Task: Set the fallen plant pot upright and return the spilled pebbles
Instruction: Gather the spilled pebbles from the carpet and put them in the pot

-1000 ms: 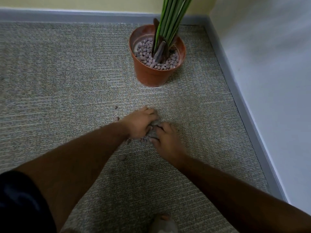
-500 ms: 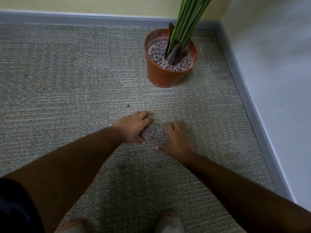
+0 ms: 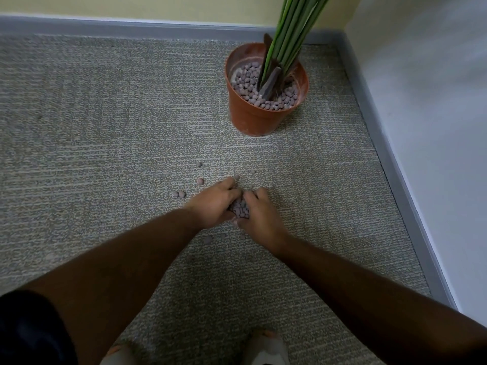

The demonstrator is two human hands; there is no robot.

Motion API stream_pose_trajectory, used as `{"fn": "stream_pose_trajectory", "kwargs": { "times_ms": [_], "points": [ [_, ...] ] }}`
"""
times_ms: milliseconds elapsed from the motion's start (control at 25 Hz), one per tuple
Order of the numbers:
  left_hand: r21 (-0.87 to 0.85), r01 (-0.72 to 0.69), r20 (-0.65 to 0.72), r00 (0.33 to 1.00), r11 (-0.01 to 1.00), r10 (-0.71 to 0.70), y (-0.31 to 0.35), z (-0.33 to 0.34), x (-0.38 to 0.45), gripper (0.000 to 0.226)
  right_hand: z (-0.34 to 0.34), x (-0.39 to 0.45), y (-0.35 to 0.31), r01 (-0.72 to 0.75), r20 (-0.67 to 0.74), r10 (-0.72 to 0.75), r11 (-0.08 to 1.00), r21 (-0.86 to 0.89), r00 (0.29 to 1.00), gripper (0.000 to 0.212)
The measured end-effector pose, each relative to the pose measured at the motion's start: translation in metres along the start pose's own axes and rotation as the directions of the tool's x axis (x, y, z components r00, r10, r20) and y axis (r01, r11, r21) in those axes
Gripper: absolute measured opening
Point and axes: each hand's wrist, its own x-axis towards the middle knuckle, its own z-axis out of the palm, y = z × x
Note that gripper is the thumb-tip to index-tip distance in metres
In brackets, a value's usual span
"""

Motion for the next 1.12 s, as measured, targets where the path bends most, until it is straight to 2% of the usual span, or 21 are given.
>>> {"fn": "stream_pose_trajectory", "kwargs": {
  "times_ms": [160,360,560,840,1120],
  "points": [
    [-0.003,-0.036,-0.034,0.999,0.999,0.036,0.005,-0.002,-0.002,0.025,0.003,-0.003,0.001,0.01,-0.056,-0.009,1.0,0.021,0.998,0.039],
    [0.016,-0.023,-0.031,0.999,1.0,0.023,0.008,-0.002,-0.003,0.025,0.005,-0.006,-0.002,0.03,-0.132,-0.029,1.0,0.004,0.991,0.012],
    [0.09,0.02,-0.017,1.0,0.996,-0.019,0.013,0.0,0.0,0.033,0.003,-0.006,-0.004,0.032,-0.133,-0.034,0.999,-0.016,0.991,0.014],
    [0.125,0.058,-0.002,0.998,0.99,-0.058,0.02,0.0,0.001,0.031,-0.006,-0.006,-0.003,0.137,-0.116,-0.146,0.987,-0.082,0.982,0.019],
    [0.168,0.003,0.026,1.0,0.986,-0.007,0.021,-0.008,0.0,0.027,-0.012,0.005,0.004,0.056,-0.101,-0.06,0.997,-0.046,0.993,0.014]
  ]
}}
